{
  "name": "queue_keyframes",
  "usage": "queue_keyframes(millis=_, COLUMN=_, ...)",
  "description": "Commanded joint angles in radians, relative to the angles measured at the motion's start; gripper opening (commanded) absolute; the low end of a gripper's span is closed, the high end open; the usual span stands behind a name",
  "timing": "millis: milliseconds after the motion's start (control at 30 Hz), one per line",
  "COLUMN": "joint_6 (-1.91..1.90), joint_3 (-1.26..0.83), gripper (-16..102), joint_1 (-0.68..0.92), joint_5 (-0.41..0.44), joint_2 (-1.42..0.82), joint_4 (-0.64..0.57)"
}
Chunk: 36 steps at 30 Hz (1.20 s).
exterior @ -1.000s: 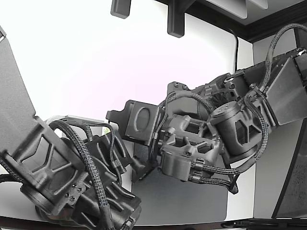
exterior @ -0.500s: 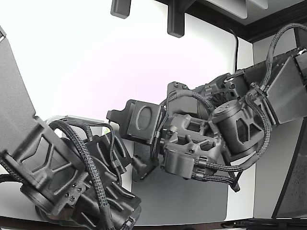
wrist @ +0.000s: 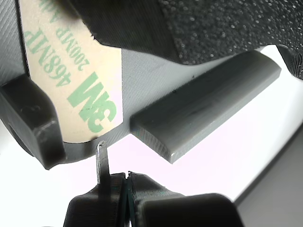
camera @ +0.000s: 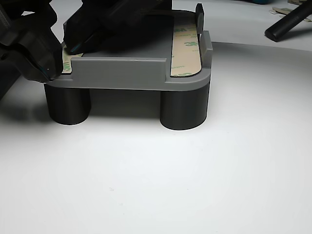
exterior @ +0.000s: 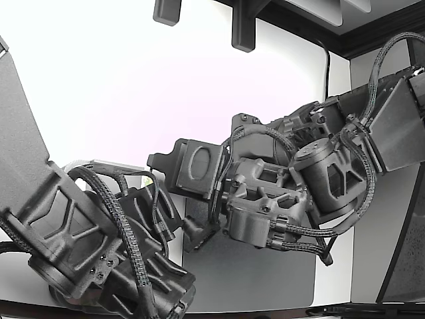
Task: Peel off protective film from adhesive tape.
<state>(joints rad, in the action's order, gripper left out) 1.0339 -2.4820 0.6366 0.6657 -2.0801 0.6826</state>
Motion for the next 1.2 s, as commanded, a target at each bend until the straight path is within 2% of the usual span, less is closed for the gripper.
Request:
queue_keyframes(millis=0, joint_6=-0.002, joint_3=0.025, gripper=-10, joint_1=-0.017, joint_5=0.0, joint_2=-0.017, joint_4=-0.005)
queue_keyframes(millis=1167, joint_6=-0.006, joint_3=0.025, gripper=-10, joint_1=-0.021, joint_5=-0.005, joint_2=-0.009, joint_4=0.0)
